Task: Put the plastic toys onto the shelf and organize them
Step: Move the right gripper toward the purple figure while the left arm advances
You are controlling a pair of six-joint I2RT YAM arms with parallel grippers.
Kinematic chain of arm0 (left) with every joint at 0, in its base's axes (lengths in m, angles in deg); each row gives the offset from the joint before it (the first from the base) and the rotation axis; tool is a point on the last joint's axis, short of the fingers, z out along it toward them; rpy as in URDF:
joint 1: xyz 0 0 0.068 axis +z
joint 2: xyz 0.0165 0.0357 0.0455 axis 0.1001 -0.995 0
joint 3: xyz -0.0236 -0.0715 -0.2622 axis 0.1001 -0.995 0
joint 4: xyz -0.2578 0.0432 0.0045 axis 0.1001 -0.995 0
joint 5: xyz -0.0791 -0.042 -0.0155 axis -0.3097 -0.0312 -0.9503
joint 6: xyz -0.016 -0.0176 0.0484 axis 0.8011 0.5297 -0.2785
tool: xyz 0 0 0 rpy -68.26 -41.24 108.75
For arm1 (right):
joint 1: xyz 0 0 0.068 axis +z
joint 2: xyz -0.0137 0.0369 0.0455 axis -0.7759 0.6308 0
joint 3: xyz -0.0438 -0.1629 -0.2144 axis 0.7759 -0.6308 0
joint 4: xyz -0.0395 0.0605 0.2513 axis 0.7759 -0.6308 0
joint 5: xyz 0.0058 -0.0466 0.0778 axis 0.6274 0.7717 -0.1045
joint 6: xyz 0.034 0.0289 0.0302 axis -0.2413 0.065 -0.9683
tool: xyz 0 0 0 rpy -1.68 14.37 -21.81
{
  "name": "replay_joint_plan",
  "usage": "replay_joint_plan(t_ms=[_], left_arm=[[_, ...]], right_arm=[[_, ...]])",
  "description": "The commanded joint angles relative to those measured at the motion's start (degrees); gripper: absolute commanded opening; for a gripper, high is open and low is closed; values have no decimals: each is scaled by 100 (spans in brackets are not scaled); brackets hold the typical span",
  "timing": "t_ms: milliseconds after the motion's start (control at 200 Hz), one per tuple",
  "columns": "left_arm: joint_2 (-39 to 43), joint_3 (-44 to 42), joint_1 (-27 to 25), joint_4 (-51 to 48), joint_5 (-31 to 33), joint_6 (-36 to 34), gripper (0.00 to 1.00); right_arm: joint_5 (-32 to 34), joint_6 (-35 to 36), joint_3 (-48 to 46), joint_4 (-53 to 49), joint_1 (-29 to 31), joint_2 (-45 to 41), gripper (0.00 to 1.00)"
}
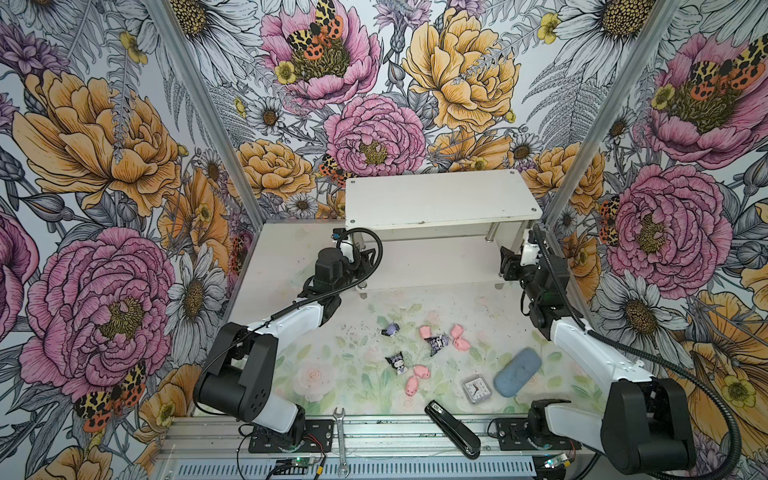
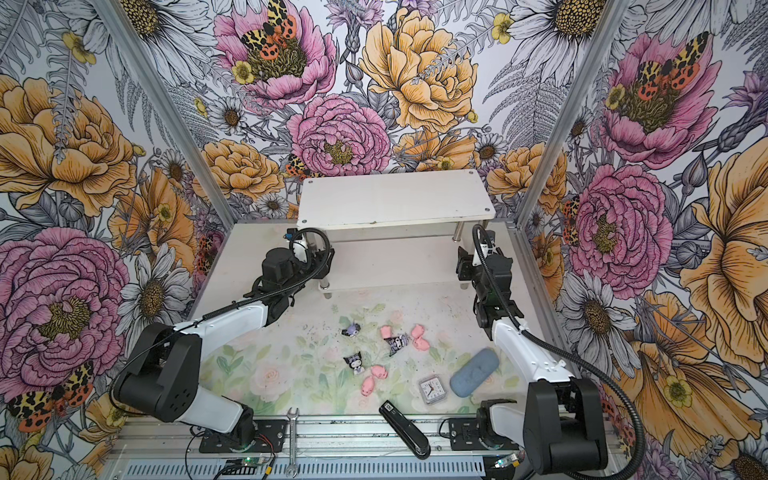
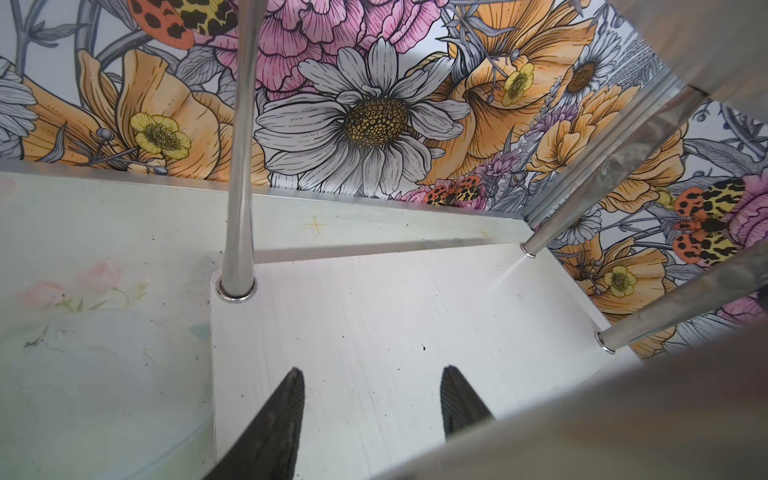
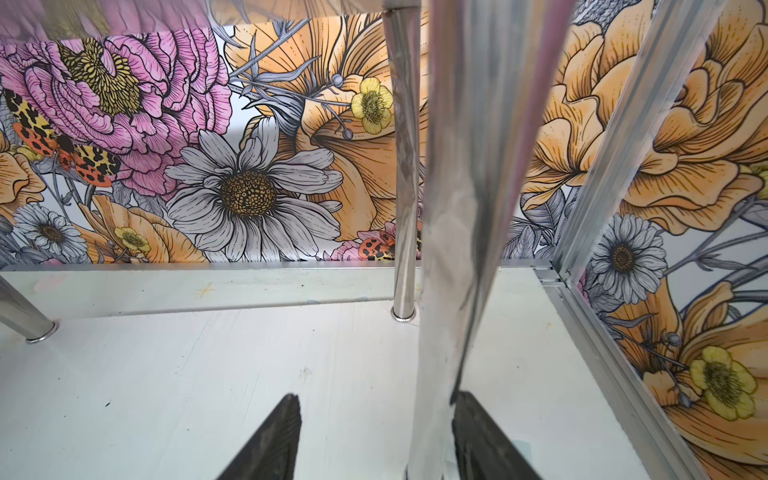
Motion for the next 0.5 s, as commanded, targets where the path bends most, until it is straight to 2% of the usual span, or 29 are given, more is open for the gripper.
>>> replay_joint_plan(t_ms=[0, 170, 355, 495], left_arm=[[325, -62, 48, 78, -195, 75, 61], [1197, -582, -88, -464, 120, -44, 71], [2426, -1264, -558, -1264, 895, -223, 76], [3134, -1712, -915, -1682, 1262, -136, 77]], right_arm=[[224, 20, -155, -619, 390, -453, 60], [1205, -15, -538, -1339, 1223, -1301, 60], [2219, 64, -653, -2222, 2159, -2080, 61], [2430, -200, -673, -2385, 3071, -1928, 60]])
